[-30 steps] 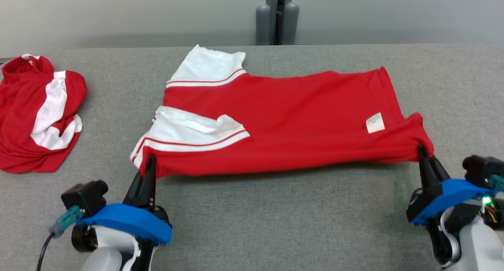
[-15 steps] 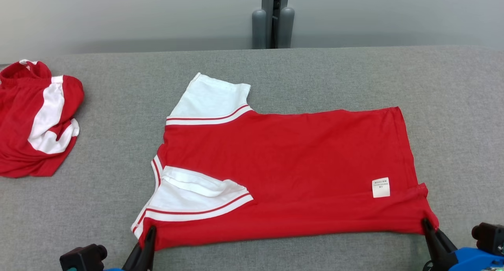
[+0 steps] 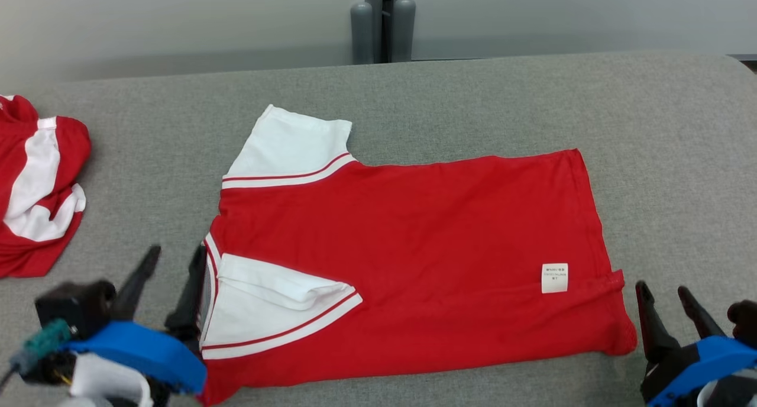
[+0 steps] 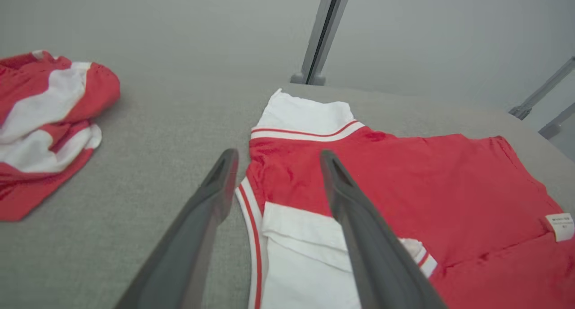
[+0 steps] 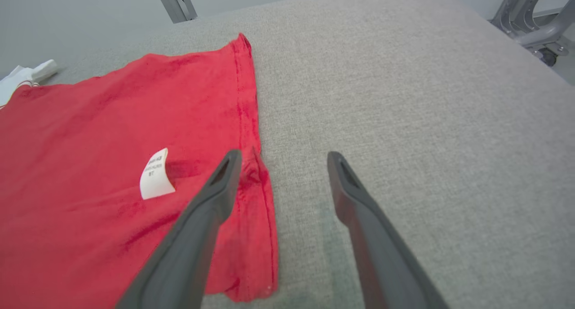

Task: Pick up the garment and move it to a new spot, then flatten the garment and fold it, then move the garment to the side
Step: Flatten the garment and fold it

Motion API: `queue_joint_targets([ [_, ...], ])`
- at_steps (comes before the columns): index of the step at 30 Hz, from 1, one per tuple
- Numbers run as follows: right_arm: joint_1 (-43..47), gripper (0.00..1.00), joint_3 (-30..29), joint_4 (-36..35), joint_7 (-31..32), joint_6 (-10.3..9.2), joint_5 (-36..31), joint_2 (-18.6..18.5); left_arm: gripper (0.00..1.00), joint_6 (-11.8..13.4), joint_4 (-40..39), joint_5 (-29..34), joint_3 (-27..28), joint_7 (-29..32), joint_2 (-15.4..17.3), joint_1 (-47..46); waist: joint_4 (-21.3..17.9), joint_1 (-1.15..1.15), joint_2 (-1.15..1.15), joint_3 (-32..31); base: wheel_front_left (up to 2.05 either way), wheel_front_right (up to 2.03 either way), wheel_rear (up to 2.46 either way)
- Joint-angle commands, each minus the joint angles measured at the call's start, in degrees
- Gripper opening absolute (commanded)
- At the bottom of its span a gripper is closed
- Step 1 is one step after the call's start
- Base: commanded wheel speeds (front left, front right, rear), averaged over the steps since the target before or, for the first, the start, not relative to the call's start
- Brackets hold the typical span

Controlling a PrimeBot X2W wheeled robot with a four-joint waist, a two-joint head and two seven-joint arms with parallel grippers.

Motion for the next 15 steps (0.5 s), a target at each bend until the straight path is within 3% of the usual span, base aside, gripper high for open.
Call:
queue_joint_targets([
  [1,-2.2,1.0,0.0,-1.5,0.4,0.0,-1.2,-0.1,1.0,-0.9,-1.5,1.8,0.4,1.9,2.6,-5.4,-0.4,0.0,0.0,0.7,0.0,0.0,0.0],
  [9,-12.1,1.0,5.1,-3.9,5.0,0.0,-4.1,-0.1,1.0,-6.6,-1.3,5.7,0.2,14.1,10.6,-31.2,-4.1,0.0,0.0,6.8,0.0,0.0,0.0],
  [14,-17.2,1.0,8.8,-2.5,6.4,0.0,-4.0,-0.1,1.0,-9.0,5.2,6.3,-2.1,22.4,11.6,-42.4,-6.7,0.0,0.0,11.2,0.0,0.0,0.0],
  [15,-19.6,1.0,10.9,-1.7,6.3,0.0,-4.0,-0.4,1.0,-10.2,9.2,5.9,-3.3,26.6,11.6,-46.4,-8.1,0.0,0.0,13.4,0.0,0.0,0.0],
])
